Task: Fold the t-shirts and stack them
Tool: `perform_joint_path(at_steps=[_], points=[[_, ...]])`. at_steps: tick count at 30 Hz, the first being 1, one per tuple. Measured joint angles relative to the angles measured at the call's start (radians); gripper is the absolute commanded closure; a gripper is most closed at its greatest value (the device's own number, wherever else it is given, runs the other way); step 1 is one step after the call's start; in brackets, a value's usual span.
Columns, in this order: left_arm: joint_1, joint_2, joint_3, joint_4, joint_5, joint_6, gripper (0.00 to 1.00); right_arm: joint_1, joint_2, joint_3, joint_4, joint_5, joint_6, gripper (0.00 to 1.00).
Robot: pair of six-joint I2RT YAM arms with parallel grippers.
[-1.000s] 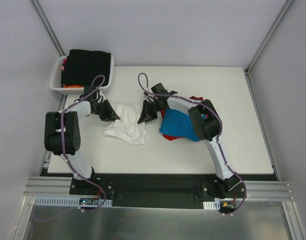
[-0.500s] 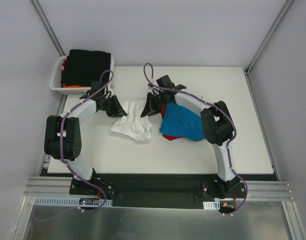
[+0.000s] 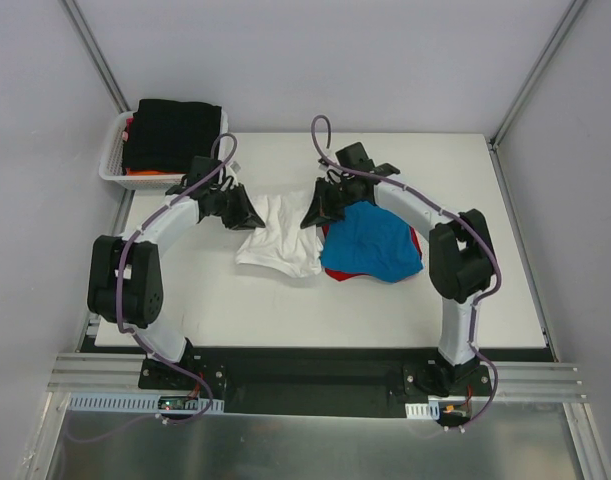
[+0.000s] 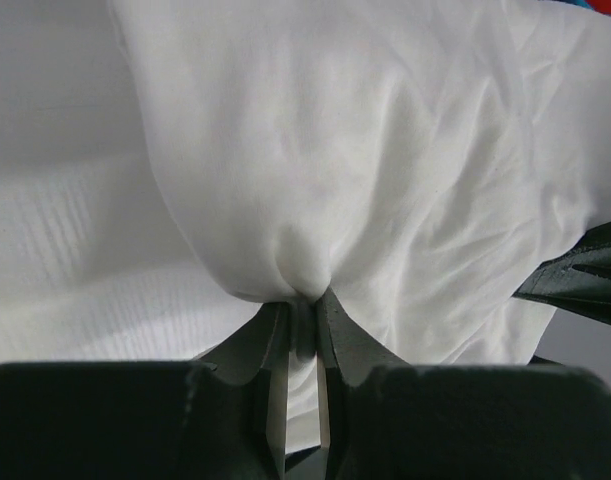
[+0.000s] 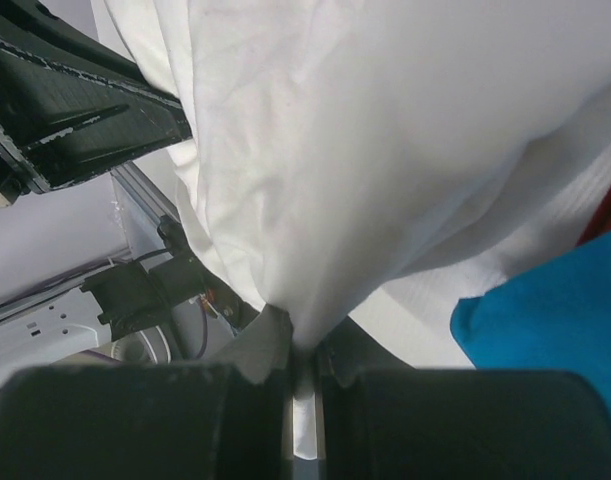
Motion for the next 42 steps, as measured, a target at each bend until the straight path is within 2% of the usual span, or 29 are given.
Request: perform_joint_path(at_steps=[12, 31, 42], points=[[-0.101, 0.067, 0.127, -0.013, 0.040, -0.007, 1.00, -0.089, -0.147, -0.106, -0.054, 0.040, -0.031, 0.99], [-0.263, 0.229, 0.272, -0.013, 0.089, -0.019, 1.00, -0.250, -0.274, -0.216, -0.160, 0.044, -0.087, 0.99], [-0.330, 0.300, 0.375, -0.005, 0.143, -0.026, 1.00, -0.394, -0.377, -0.290, -0.223, 0.040, -0.129, 0.99]])
